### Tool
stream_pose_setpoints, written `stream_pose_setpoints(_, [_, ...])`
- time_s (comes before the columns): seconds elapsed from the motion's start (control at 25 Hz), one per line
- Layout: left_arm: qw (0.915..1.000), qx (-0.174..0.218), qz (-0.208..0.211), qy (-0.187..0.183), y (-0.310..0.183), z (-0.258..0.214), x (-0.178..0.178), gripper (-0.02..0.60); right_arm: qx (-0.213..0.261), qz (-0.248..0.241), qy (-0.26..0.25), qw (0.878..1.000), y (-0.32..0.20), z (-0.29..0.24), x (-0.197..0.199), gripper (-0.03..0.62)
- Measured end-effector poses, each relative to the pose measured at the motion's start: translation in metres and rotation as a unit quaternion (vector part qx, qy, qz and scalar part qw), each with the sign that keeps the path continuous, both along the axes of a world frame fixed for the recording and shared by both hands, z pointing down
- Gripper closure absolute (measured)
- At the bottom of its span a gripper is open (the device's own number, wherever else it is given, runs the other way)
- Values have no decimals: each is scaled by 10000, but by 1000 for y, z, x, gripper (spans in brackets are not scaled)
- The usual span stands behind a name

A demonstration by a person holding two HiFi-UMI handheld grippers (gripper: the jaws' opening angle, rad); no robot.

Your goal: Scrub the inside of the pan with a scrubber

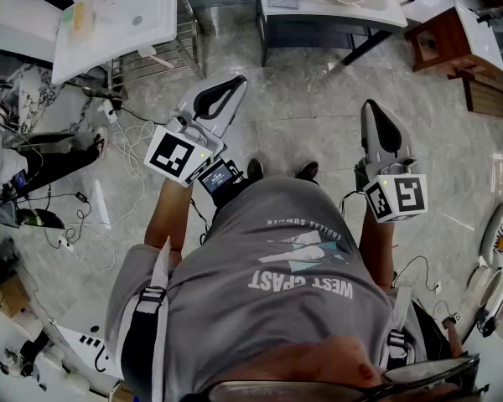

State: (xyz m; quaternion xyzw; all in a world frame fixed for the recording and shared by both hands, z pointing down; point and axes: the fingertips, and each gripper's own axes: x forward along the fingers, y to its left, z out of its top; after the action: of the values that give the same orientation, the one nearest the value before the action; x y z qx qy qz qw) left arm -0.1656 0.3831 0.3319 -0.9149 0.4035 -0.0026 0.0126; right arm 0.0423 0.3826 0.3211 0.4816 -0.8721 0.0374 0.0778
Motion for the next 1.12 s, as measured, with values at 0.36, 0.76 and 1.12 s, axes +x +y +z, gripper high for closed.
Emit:
stream_pose_setpoints(0.36, [10000, -11, 27, 3, 0, 0, -3, 578, 16, 39, -51, 10000, 1, 1, -3, 595])
stream_pose_setpoints(0.76, [9998, -4, 185, 49, -6, 4, -2, 578, -30, 170, 7, 9999, -2, 5, -3, 595])
stream_pose_setpoints(1.12, [9989, -207, 272, 314, -42, 18, 26, 578, -340, 229, -489, 9980, -28, 18, 22, 594])
